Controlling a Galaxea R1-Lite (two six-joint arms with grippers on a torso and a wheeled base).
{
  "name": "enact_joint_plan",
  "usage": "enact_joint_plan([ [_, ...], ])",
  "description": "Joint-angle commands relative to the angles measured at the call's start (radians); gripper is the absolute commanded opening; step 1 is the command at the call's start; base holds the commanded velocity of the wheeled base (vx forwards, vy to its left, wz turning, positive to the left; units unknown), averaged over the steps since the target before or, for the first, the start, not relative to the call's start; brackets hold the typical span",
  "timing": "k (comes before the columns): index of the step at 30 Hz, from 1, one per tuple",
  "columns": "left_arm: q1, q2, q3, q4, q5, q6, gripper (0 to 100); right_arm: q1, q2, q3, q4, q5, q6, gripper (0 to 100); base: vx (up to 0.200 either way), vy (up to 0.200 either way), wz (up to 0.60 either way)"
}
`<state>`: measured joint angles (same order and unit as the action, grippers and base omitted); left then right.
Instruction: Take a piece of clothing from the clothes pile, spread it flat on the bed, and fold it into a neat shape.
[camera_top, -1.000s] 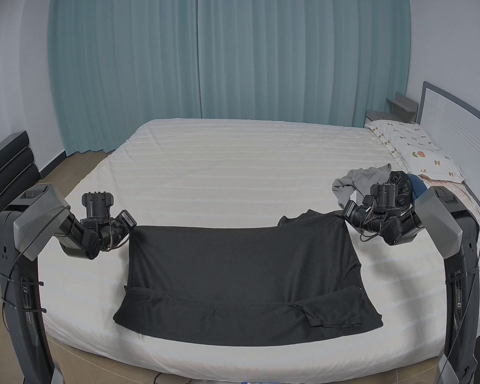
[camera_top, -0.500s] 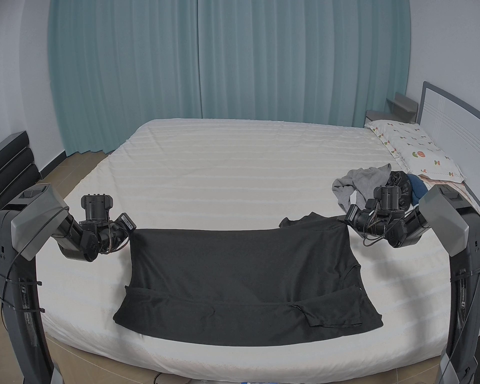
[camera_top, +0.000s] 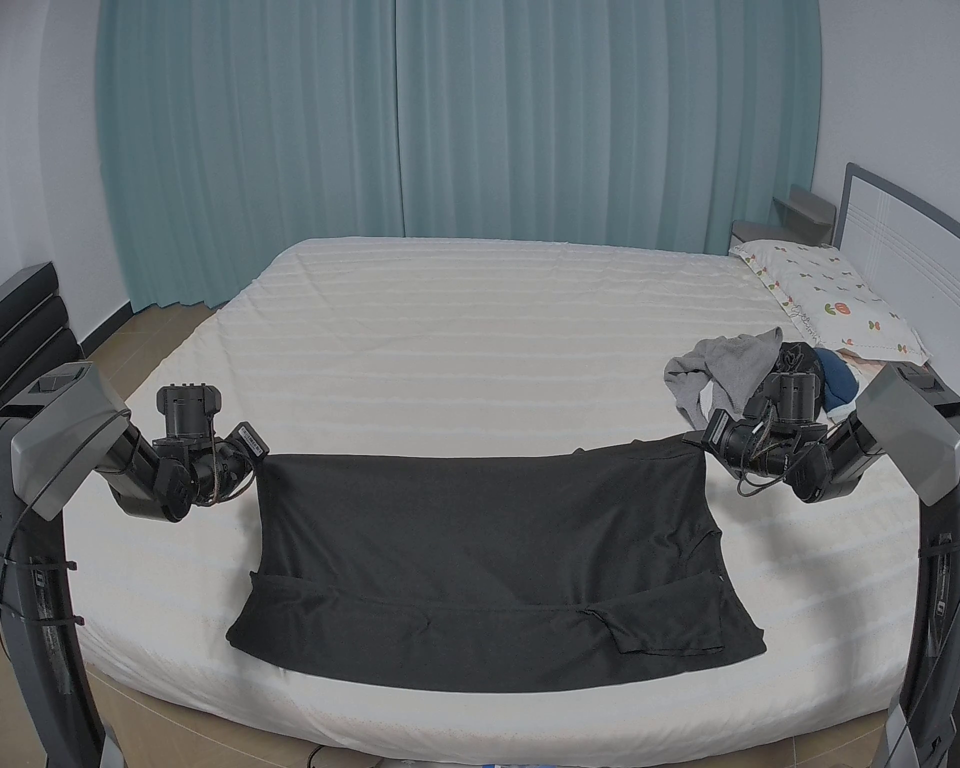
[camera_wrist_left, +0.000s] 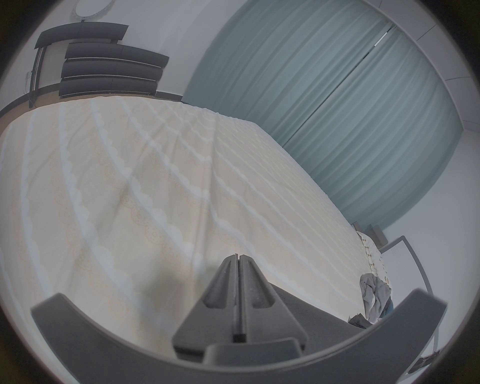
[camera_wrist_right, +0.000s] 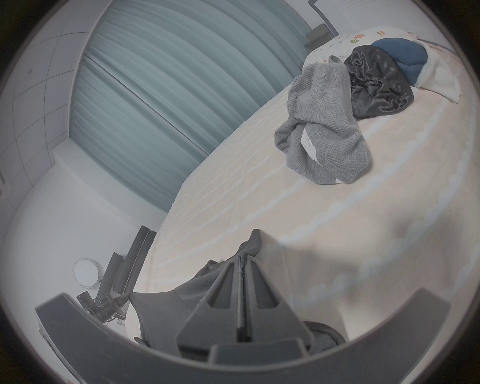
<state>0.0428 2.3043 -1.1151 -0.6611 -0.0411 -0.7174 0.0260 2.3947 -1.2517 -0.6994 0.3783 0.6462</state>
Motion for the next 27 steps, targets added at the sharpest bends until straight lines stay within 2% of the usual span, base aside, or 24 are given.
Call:
enact_joint_plan([
  [1, 0.000, 0.001, 0.003, 0.003, -0.002, 0.000, 0, 0.000, -0.006, 0.011, 0.001, 0.001, -0.002, 0, 0.000, 0.000, 0.00],
  [6, 0.000, 0.000, 0.018, 0.006, -0.003, 0.007, 0, -0.001, -0.023, 0.051, 0.000, 0.016, -0.013, 0, 0.000, 0.000, 0.00],
  [9, -0.001, -0.006, 0.064, 0.000, -0.003, 0.069, 0, -0.012, -0.060, 0.118, 0.003, 0.054, -0.054, 0, 0.000, 0.000, 0.00],
  [13, -0.001, -0.023, 0.115, -0.002, -0.002, 0.142, 0, -0.015, -0.101, 0.195, 0.011, 0.059, -0.099, 0, 0.000, 0.000, 0.00],
  [19, -0.006, -0.085, 0.216, -0.048, -0.003, 0.153, 0, -0.020, -0.164, 0.325, 0.003, 0.096, -0.148, 0, 0.000, 0.000, 0.00],
  [25, -0.006, -0.109, 0.310, -0.109, -0.003, 0.184, 0, -0.035, -0.196, 0.414, 0.000, 0.097, -0.174, 0, 0.000, 0.000, 0.00],
  [27, -0.003, -0.111, 0.360, -0.134, -0.003, 0.207, 0, -0.041, -0.198, 0.465, 0.000, 0.102, -0.209, 0, 0.000, 0.000, 0.00],
])
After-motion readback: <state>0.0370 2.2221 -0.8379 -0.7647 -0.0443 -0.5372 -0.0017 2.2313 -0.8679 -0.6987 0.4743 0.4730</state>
